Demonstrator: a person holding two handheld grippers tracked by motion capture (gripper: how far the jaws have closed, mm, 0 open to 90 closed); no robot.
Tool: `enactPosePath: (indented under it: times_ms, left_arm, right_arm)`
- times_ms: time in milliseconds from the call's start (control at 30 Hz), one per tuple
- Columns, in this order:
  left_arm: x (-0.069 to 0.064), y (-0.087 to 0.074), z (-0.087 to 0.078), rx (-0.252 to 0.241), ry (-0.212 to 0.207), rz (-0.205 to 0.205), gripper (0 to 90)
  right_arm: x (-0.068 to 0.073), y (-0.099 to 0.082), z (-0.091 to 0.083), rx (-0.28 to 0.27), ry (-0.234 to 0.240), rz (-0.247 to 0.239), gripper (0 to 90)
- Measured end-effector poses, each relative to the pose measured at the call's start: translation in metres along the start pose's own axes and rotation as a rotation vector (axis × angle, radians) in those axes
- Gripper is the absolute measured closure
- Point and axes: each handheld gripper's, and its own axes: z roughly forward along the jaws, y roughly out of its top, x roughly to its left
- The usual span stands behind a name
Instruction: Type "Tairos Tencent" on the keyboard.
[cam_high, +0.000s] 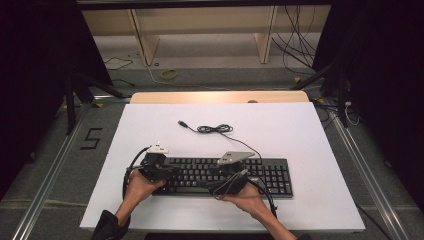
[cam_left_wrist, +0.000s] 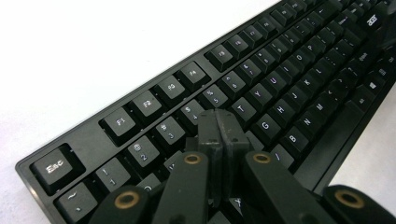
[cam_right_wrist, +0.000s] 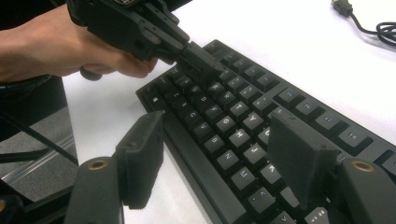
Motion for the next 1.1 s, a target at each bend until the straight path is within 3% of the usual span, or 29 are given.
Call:
enactPosePath:
  times_ms: [567,933,1100]
  left_arm:
    - [0.003,0.000,0.010,0.041,0.014,-0.005,89.1]
    - [0.002,-0.001,0.008,0.019,0.004,-0.009,88.8]
    - [0.001,0.001,-0.002,-0.018,-0.023,-0.030,80.7]
  right_arm:
    - [0.000,-0.002,-0.003,0.001,-0.001,0.004,36.1]
    - [-0.002,-0.002,-0.005,-0.004,-0.008,0.007,36.3]
    - [-0.002,-0.001,-0.005,-0.009,-0.010,0.008,36.3]
